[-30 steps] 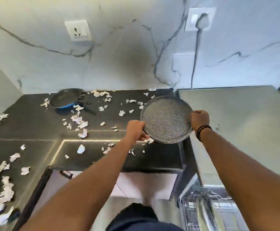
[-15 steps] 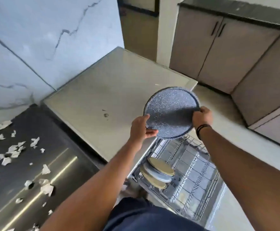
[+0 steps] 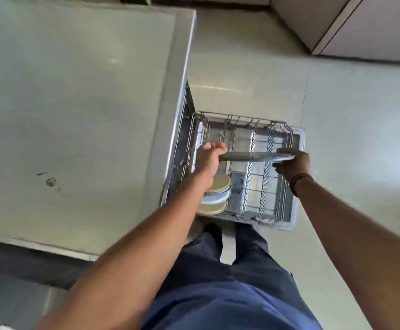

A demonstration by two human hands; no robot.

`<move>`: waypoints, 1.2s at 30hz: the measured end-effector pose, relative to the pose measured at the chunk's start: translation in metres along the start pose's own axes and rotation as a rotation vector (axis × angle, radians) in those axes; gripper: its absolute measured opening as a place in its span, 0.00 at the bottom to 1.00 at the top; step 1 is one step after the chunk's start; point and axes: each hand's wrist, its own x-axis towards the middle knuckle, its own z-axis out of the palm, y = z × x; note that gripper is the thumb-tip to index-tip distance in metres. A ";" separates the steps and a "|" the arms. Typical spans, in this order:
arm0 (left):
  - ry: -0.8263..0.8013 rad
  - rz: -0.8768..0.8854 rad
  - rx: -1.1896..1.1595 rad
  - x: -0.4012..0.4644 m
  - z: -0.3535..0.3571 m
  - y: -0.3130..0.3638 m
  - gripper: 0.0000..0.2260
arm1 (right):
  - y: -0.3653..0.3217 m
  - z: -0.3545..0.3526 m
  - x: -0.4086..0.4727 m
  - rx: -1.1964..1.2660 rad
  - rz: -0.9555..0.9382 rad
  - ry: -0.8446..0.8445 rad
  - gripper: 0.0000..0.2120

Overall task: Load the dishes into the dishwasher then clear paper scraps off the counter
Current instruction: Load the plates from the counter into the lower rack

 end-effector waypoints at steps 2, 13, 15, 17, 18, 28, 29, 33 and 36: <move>0.028 -0.105 -0.004 0.025 -0.003 -0.029 0.12 | 0.025 0.010 0.003 0.006 0.017 -0.072 0.21; 0.117 -0.508 0.111 0.119 -0.034 -0.153 0.12 | 0.113 0.105 0.019 0.062 0.360 -0.223 0.08; 0.178 -0.507 0.187 0.142 -0.043 -0.172 0.13 | 0.124 0.125 0.028 -0.038 0.359 -0.247 0.19; 0.257 -0.469 0.293 0.154 -0.043 -0.182 0.16 | 0.119 0.141 0.036 -0.116 0.335 -0.285 0.13; 0.293 -0.436 0.363 0.157 -0.040 -0.180 0.13 | 0.117 0.148 0.041 -0.154 0.313 -0.301 0.09; 0.431 -0.411 0.744 0.215 -0.045 -0.220 0.15 | 0.113 0.200 0.090 -0.323 0.248 -0.354 0.11; 0.433 -0.426 0.761 0.217 -0.045 -0.222 0.16 | 0.114 0.204 0.093 -0.338 0.246 -0.359 0.11; 0.439 -0.443 0.827 0.223 -0.047 -0.226 0.16 | 0.116 0.214 0.100 -0.369 0.248 -0.365 0.10; 0.495 -0.449 0.892 0.225 -0.045 -0.224 0.17 | 0.117 0.221 0.103 -0.383 0.243 -0.357 0.12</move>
